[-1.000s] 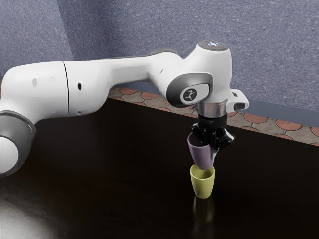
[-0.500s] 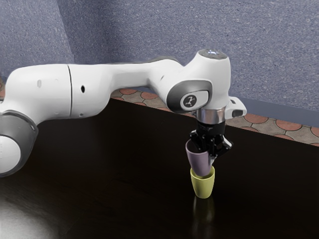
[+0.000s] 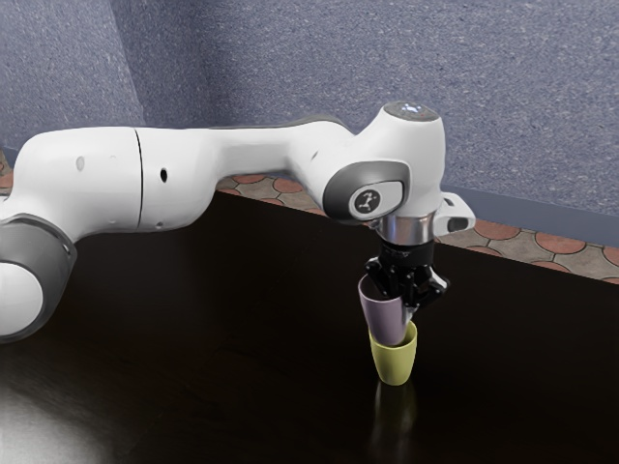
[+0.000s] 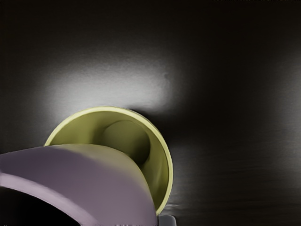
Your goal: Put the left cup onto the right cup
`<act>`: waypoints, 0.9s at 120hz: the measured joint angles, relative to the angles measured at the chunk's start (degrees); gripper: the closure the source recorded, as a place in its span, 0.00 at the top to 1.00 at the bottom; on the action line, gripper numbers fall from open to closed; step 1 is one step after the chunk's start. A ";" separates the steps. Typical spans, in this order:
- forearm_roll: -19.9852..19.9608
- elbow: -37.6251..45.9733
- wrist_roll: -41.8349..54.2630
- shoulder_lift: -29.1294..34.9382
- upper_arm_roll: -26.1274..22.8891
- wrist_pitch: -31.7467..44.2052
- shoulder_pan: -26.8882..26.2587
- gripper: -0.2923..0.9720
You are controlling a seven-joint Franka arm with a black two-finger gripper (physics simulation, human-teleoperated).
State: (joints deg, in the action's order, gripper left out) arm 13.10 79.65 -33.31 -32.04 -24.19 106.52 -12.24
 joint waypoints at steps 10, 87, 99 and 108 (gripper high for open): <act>0.00 0.13 -0.05 0.00 0.01 0.03 0.01 0.15; 0.24 2.55 -0.33 -0.63 0.26 1.40 1.14 0.15; 0.24 3.11 -0.35 -0.80 0.28 1.71 1.13 0.15; 0.23 3.21 -0.39 -1.02 0.28 1.88 1.13 0.15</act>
State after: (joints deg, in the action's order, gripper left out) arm 13.32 82.86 -33.70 -33.06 -23.91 108.40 -11.10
